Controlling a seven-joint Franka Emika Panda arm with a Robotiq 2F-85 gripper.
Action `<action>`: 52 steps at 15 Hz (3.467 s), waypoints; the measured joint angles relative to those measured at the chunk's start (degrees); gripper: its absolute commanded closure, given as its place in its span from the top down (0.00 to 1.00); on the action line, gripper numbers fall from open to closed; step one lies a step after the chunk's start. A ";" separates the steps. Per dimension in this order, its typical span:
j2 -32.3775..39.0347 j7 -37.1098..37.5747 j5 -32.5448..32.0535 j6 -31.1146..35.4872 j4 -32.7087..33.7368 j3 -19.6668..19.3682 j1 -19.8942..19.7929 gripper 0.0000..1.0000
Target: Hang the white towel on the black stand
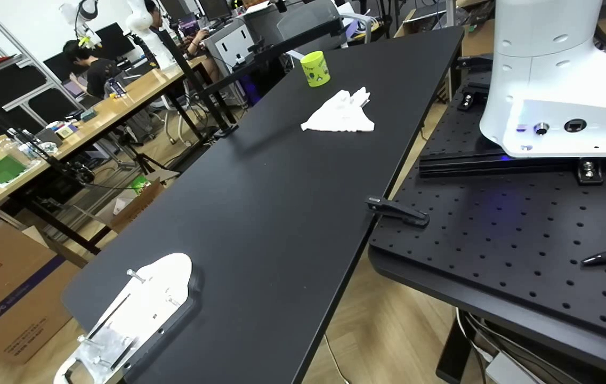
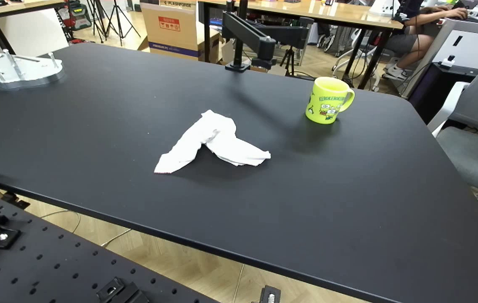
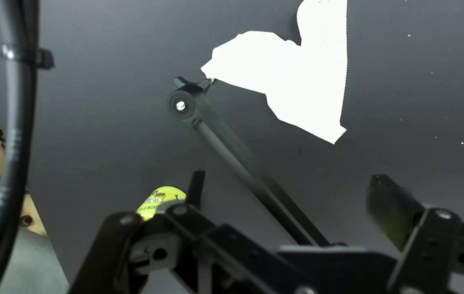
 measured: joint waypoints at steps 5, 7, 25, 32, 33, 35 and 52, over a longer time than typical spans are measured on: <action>-0.71 0.34 -0.70 0.44 -1.93 1.50 0.75 1.00; -0.62 2.82 -1.74 5.64 -4.77 2.47 0.77 1.00; 15.77 45.45 -24.61 42.22 -25.38 1.99 -8.36 1.00; 23.53 45.44 -26.77 47.26 -22.04 -1.02 -8.83 1.00; 24.43 45.44 -27.32 47.75 -21.26 -1.42 -8.64 1.00; 25.87 45.44 -28.19 48.30 -19.61 -2.15 -8.13 0.75; 24.62 45.07 -27.52 42.46 -16.77 -0.13 -2.06 0.01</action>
